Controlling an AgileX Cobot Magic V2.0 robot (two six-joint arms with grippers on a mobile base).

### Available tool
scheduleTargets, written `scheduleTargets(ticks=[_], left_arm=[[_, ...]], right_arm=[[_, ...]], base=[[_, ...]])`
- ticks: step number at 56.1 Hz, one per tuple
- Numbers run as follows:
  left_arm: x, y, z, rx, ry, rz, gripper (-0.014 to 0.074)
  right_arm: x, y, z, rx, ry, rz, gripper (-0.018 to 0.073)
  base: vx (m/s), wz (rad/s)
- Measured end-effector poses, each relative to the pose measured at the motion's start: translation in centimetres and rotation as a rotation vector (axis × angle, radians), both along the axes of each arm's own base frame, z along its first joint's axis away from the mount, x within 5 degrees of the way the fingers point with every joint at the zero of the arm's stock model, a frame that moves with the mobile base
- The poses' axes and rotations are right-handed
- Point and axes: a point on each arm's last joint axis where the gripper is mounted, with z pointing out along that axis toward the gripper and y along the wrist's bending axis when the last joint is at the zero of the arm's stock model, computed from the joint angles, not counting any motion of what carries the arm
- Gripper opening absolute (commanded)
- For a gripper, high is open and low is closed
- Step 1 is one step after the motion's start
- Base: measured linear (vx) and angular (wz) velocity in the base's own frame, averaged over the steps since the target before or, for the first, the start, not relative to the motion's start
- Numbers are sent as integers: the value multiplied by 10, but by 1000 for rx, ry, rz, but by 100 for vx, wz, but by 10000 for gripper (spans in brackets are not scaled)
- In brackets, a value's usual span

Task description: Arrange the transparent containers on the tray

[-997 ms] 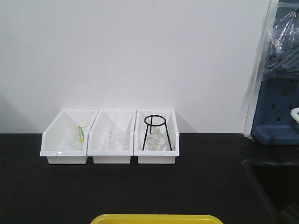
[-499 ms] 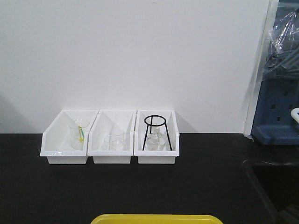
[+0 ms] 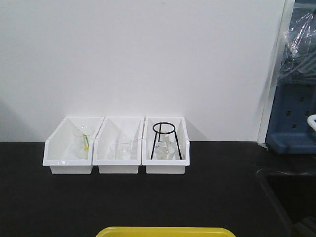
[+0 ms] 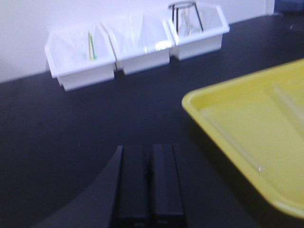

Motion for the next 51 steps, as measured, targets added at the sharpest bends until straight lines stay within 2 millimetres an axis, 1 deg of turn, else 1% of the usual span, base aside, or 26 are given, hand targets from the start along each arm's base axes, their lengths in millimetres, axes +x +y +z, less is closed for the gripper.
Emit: scheduleTargets(ticks=[3,20,26,38,51], left_arm=[[0,0,-3,-1,0,5,-1],[2,3,4,-17,-88,40,-1],[2,3,4,-15,-91,41,-1],[3,6,3,45,-95,65,-1],[3,9,3,20,-86,96,-1]], right_arm=[[0,0,0,0,0,0,-13],[0,0,-1,-2,3,0,-13],[0,0,-1,-2,3,0,-13],[0,0,-1,-2,3,0,-13],[0,0,-1,-2,3,0,-13]], base=[[0,0],[0,0],[0,0],[0,0],[0,0]])
